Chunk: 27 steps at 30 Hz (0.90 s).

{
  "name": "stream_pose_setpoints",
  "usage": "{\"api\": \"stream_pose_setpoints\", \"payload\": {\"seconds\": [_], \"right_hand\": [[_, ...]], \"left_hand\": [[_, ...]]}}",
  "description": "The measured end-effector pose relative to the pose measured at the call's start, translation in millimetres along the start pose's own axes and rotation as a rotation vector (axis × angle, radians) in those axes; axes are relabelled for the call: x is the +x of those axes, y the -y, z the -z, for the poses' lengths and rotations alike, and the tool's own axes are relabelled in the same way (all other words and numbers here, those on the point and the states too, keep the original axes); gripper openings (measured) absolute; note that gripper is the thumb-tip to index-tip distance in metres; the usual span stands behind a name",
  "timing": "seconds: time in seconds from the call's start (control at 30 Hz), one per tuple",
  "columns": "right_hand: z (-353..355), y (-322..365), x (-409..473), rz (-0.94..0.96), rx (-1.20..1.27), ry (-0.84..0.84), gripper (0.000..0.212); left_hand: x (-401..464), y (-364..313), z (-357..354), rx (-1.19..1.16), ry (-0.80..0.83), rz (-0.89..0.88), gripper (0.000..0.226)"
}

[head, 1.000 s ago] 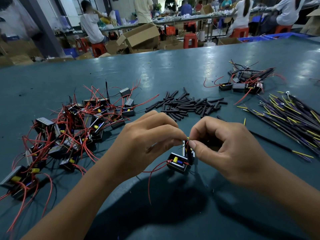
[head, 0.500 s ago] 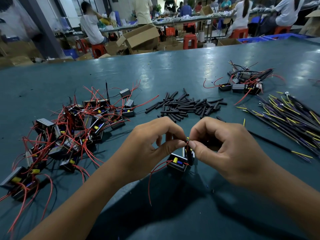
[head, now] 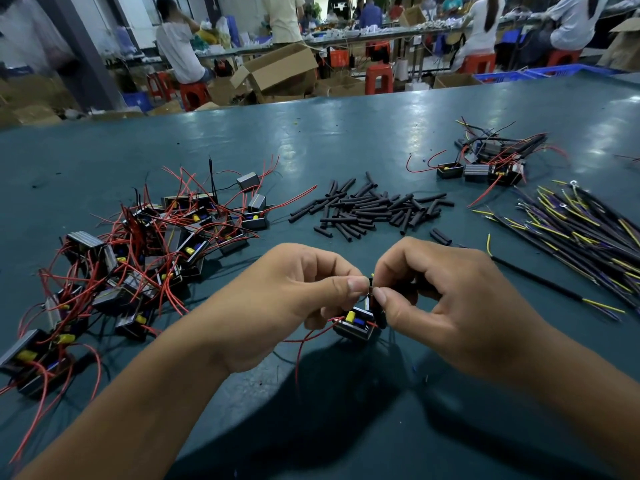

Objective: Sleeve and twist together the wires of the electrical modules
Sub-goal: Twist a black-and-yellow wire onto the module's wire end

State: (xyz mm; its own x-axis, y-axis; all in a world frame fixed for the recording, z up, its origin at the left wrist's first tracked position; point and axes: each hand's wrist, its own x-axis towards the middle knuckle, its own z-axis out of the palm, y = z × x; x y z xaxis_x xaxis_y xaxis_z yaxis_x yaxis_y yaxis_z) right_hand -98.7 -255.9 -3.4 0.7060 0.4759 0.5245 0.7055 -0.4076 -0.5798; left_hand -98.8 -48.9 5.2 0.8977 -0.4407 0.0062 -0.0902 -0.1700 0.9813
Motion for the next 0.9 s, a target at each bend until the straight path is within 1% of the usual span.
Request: {"api": "stream_pose_setpoints", "payload": {"seconds": [0.1, 0.17, 0.23, 0.3, 0.4, 0.47, 0.53, 0.6, 0.7, 0.9], "right_hand": [[0.5, -5.5, 2.7, -0.099, 0.09, -0.073, 0.011], [4.8, -14.4, 6.9, -0.227, 0.172, -0.149, 0.012], [11.1, -22.6, 10.0, -0.314, 0.213, -0.181, 0.01], [15.2, -26.0, 10.5, -0.334, 0.258, -0.157, 0.007], [17.2, -25.2, 7.9, -0.279, 0.243, -0.085, 0.011], [18.3, -23.6, 7.9, -0.226, 0.155, -0.054, 0.008], [19.8, -23.1, 7.8, -0.191, 0.081, -0.051, 0.01], [22.6, -23.3, 7.5, -0.157, 0.034, -0.058, 0.013], [27.4, -26.3, 7.2, -0.104, -0.032, -0.046, 0.02], [26.6, -26.8, 5.6, -0.08, -0.054, -0.037, 0.01]], "left_hand": [[5.4, 5.1, -8.6, -0.148, -0.076, 0.03, 0.013], [8.9, 11.3, -15.0, -0.143, -0.147, 0.017, 0.014], [10.8, 18.1, -21.8, -0.047, -0.188, -0.029, 0.021], [11.7, 22.9, -30.0, 0.082, -0.218, -0.103, 0.027], [15.2, 28.3, -44.1, 0.308, -0.336, -0.234, 0.03], [19.5, 30.6, -50.6, 0.435, -0.425, -0.295, 0.028], [22.5, 31.6, -52.4, 0.544, -0.484, -0.334, 0.023], [22.7, 31.0, -50.6, 0.574, -0.485, -0.369, 0.016], [20.7, 30.4, -43.9, 0.487, -0.384, -0.389, 0.01], [16.6, 32.1, -24.5, 0.412, -0.242, -0.344, 0.016]]}}
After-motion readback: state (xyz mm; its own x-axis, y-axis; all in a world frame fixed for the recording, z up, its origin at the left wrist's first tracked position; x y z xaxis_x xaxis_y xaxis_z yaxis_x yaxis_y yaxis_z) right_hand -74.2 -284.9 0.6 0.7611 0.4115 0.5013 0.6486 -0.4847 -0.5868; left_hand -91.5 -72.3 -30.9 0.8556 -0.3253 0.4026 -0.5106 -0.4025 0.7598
